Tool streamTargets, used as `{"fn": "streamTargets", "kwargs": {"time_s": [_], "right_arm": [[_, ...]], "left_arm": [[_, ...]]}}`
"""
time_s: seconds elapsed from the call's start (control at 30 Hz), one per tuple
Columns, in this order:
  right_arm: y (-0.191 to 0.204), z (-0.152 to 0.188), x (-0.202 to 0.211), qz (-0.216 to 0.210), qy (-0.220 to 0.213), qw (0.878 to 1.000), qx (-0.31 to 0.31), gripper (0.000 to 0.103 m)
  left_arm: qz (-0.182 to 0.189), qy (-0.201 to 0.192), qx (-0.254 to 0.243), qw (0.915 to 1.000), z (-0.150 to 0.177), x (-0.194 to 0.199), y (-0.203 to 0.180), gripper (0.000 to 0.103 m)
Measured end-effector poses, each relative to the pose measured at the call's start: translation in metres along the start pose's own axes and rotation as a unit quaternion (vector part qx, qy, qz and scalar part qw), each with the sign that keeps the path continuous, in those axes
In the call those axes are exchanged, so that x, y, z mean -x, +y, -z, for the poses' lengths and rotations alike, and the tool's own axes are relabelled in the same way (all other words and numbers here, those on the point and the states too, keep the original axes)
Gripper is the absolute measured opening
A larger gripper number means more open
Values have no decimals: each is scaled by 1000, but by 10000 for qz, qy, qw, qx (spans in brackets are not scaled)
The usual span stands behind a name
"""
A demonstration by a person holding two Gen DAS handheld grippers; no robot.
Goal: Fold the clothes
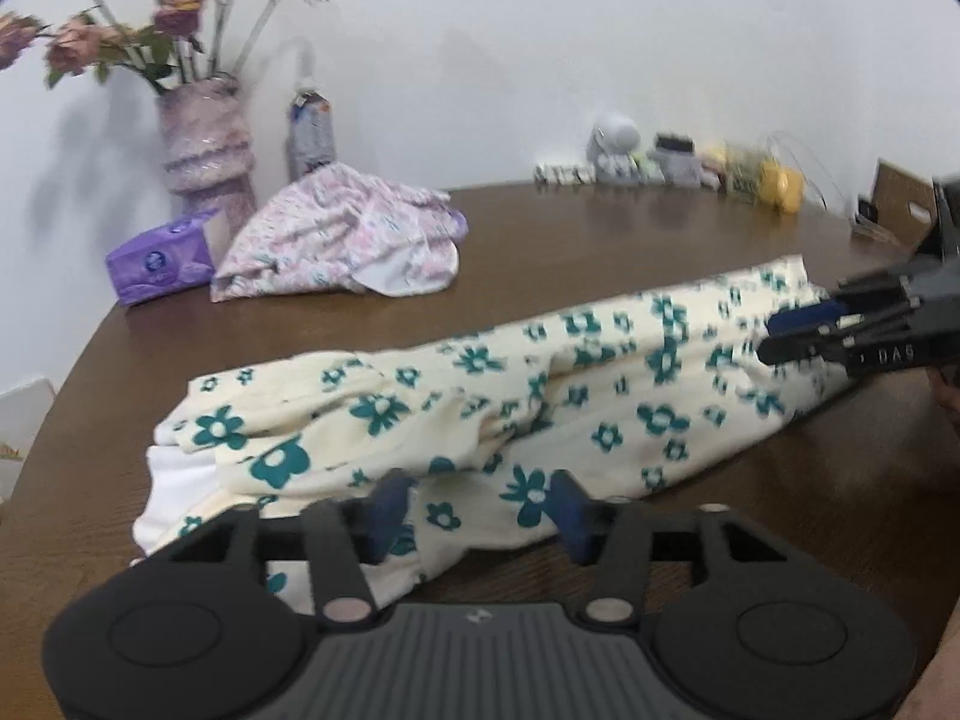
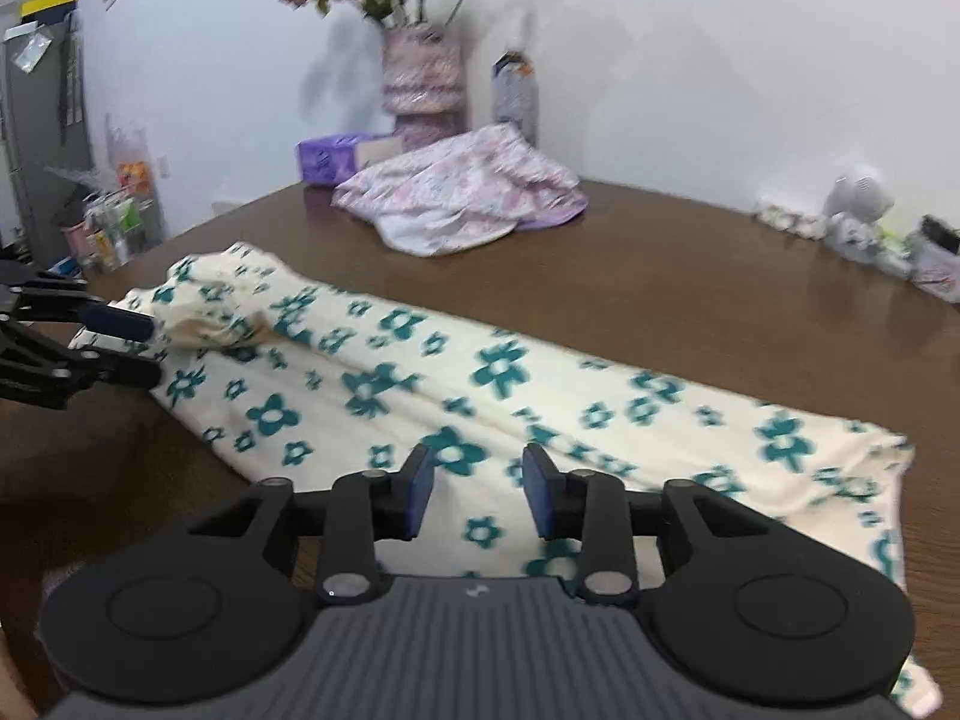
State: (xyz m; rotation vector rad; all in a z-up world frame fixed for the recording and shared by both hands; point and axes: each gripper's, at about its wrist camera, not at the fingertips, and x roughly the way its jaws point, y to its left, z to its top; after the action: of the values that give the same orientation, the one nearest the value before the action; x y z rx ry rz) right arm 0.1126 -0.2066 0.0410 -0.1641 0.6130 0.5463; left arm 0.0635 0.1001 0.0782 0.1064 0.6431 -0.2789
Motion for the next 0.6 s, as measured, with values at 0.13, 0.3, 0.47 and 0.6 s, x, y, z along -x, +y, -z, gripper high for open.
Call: {"fn": "streamTargets", "kwargs": {"time_s": [0.13,0.3,0.47,0.6], "right_arm": [[-14,3,10,342,-38,9993,-144,36],[-28,14,21,642,-4,9975,-287,37],[-39,28,33,919,4,9948,-439,38],[-46,41,47,1110,-14,9922,-563,41]], "left_arm": [[118,209,754,9969,3,10,12,63],[-27,465,1350,9898,17,19,20,65],[-166,428,2483,9676,31,22,39,80],[-381,-189,3854,9218,40,21,66,91]]}}
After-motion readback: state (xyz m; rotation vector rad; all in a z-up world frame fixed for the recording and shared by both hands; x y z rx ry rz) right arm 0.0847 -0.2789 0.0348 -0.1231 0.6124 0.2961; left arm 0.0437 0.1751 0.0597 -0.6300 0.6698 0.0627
